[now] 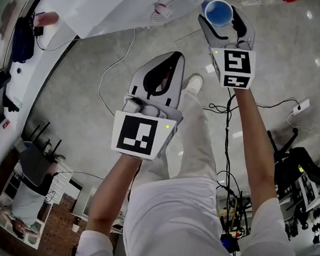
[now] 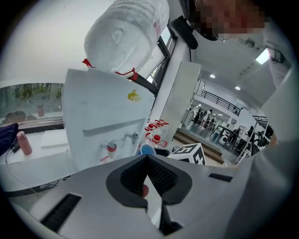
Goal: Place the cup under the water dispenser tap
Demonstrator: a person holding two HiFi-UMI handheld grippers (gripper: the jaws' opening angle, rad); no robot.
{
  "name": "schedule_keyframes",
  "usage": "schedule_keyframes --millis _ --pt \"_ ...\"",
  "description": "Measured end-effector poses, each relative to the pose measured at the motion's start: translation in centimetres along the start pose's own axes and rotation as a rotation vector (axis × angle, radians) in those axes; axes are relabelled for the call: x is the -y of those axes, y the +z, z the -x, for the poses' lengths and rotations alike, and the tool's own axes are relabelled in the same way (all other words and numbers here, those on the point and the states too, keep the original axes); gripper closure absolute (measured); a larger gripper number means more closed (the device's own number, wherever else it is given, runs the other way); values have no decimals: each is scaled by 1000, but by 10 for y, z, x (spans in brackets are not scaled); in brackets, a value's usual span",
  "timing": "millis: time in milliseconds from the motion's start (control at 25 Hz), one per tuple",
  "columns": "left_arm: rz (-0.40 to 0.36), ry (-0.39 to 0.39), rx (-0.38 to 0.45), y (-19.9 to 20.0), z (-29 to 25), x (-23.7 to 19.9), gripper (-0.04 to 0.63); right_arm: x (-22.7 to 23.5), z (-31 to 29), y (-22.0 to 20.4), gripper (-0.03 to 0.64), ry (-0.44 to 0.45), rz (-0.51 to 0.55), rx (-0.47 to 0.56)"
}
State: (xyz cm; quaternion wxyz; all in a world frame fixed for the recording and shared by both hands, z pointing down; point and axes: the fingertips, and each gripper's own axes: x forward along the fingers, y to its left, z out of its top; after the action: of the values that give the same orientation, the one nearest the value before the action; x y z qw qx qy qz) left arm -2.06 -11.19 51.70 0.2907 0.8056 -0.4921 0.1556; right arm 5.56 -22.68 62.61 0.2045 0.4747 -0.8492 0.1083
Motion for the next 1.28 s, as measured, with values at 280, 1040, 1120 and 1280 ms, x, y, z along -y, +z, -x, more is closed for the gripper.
schedule_keyframes --millis 280,1040,1120,1280 --pt "-2 4 3 -13 -14 -13 588 -3 -23 -19 245 16 6 -3" --pt "-12 -6 -18 -35 -31 -30 589 -5 -77 -53 245 20 16 -53" --pt "-11 -7 -18 -35 -33 -30 589 -3 -84 -55 245 20 18 -62" --pt "-7 -12 -24 -36 -33 -29 588 -2 -92 -61 245 20 10 -82"
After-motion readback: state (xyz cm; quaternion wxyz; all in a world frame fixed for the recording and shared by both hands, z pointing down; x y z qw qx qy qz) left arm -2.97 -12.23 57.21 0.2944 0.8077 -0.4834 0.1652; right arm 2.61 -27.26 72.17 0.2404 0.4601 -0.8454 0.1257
